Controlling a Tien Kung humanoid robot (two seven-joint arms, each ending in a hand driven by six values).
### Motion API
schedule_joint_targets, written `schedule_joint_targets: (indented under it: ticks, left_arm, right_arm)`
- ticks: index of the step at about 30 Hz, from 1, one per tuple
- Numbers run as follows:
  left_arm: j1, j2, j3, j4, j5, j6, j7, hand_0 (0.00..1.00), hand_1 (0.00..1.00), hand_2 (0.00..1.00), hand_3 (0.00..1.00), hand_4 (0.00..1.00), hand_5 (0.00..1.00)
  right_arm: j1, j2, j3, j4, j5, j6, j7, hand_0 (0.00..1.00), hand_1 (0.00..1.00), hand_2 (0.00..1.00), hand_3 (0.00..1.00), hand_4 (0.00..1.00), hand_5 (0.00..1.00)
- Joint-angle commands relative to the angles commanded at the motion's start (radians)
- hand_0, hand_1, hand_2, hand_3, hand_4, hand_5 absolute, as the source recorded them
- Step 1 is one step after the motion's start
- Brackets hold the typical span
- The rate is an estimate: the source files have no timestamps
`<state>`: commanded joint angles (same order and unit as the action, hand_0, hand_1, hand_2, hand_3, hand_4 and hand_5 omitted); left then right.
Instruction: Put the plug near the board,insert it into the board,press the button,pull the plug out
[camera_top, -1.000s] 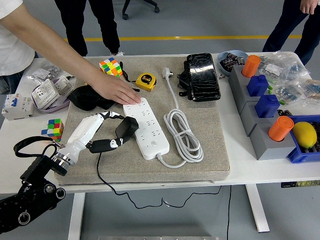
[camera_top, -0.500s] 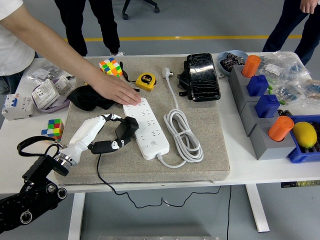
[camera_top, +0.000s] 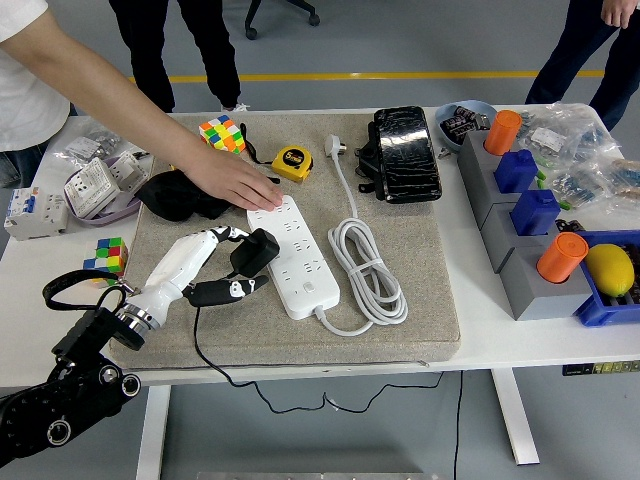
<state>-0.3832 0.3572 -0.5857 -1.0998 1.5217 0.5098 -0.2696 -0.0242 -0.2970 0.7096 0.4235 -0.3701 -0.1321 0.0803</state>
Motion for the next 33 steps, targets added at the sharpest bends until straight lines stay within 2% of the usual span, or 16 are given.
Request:
schedule_joint_targets:
  ticks: [9,33]
  left_arm:
    - [-0.027,-0.009,0.024,0.001,0.000,-0.007,0.016,0.714,0.737,0.730,0.665,0.870,0.536]
    - [-0.051,-0.020,0.035,-0.003,0.023,-0.009,0.041,0.708,0.733,0.724,0.659,0.868,0.536]
  right_arm:
    - [0.000,0.001,0.006,0.003,-0.003,-0.001,0.001,0.569,0.645,0.623,0.538,0.918,0.473]
    - [0.001,0.001,0.009,0.005,-0.006,-0.002,0.004,0.568,0.645,0.623,0.539,0.918,0.472]
